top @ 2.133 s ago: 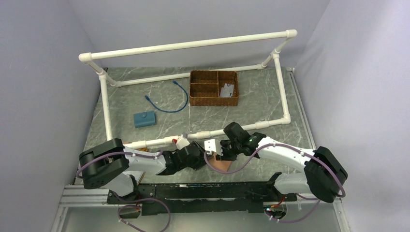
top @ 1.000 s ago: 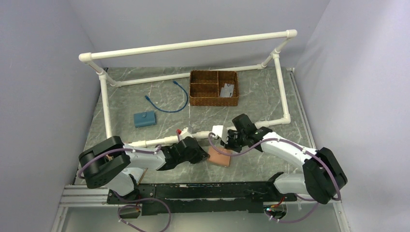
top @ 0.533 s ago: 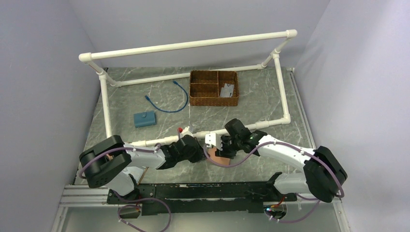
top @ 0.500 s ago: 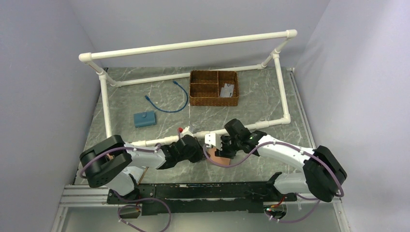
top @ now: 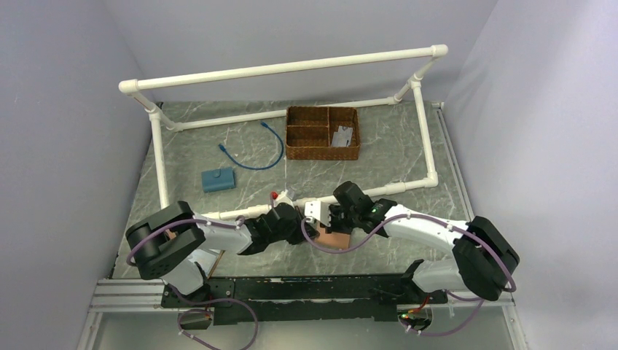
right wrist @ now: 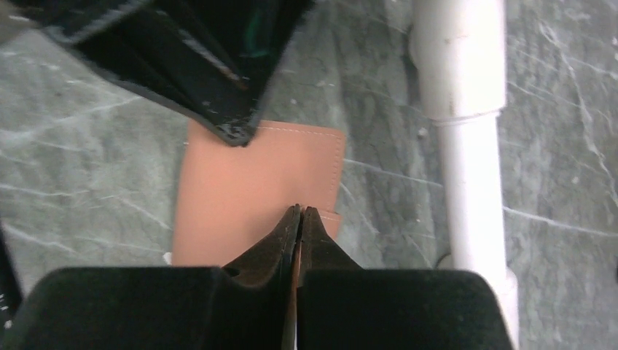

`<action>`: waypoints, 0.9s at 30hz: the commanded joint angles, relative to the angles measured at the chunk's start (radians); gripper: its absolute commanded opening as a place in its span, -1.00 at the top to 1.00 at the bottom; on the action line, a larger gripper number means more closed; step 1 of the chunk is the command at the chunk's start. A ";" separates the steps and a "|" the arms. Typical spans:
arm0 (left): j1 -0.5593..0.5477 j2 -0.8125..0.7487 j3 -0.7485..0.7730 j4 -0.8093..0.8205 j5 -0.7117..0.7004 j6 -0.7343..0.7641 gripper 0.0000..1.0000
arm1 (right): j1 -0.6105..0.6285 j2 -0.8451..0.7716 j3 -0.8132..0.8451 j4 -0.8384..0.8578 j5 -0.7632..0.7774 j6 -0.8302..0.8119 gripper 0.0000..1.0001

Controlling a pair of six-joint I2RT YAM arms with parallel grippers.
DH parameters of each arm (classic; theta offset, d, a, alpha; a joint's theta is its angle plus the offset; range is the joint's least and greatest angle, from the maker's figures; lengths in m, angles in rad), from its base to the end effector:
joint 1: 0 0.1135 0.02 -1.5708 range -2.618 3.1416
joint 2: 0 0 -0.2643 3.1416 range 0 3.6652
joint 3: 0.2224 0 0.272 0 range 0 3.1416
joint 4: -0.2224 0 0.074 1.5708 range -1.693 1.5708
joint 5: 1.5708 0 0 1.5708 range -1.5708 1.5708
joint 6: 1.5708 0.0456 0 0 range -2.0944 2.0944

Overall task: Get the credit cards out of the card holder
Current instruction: Open the card holder at the center of the board.

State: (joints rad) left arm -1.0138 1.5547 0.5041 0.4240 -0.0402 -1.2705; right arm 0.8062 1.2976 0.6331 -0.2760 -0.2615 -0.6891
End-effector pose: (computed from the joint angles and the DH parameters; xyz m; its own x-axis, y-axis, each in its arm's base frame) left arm 0.1583 -0.2507 0.1073 -0.8855 -0.3837 -0.2621 -0.0503 0.6399 -0.7668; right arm 0.1743 0.1988 0.1563 0.0787 -0.8052 -0.5877 -0.9751 0.0606 -0.2136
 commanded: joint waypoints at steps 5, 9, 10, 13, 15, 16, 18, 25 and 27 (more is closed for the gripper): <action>-0.004 -0.008 -0.064 -0.113 0.003 0.065 1.00 | -0.028 -0.018 0.004 0.041 0.120 0.012 1.00; -0.001 -0.015 -0.069 -0.118 0.003 0.097 1.00 | -0.066 -0.030 0.011 0.030 0.098 0.023 1.00; 0.000 -0.020 -0.069 -0.121 0.005 0.120 1.00 | -0.083 -0.031 0.017 0.017 0.076 0.025 1.00; 0.001 -0.053 -0.069 -0.123 0.018 0.237 1.00 | -0.119 -0.046 0.032 -0.036 -0.038 0.026 1.00; 0.003 -0.092 -0.068 -0.127 0.029 0.338 1.00 | -0.143 -0.060 0.043 -0.080 -0.136 0.025 1.00; 0.004 -0.115 -0.062 -0.139 0.029 0.387 1.00 | -0.154 -0.065 0.048 -0.095 -0.172 0.026 1.00; 0.004 -0.156 -0.043 -0.181 0.022 0.477 1.00 | -0.174 -0.068 0.058 -0.118 -0.218 0.035 1.00; 0.026 -0.223 0.025 -0.319 -0.005 0.598 0.49 | -0.267 -0.079 0.084 -0.160 -0.324 0.064 1.00; 0.037 -0.231 0.041 -0.373 -0.024 0.570 0.15 | -0.291 -0.091 0.086 -0.170 -0.357 0.065 1.00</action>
State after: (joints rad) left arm -0.9981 1.3560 0.4938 0.1787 -0.0269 -0.7547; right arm 0.5568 1.2499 0.6743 -0.4137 -0.5133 -0.6411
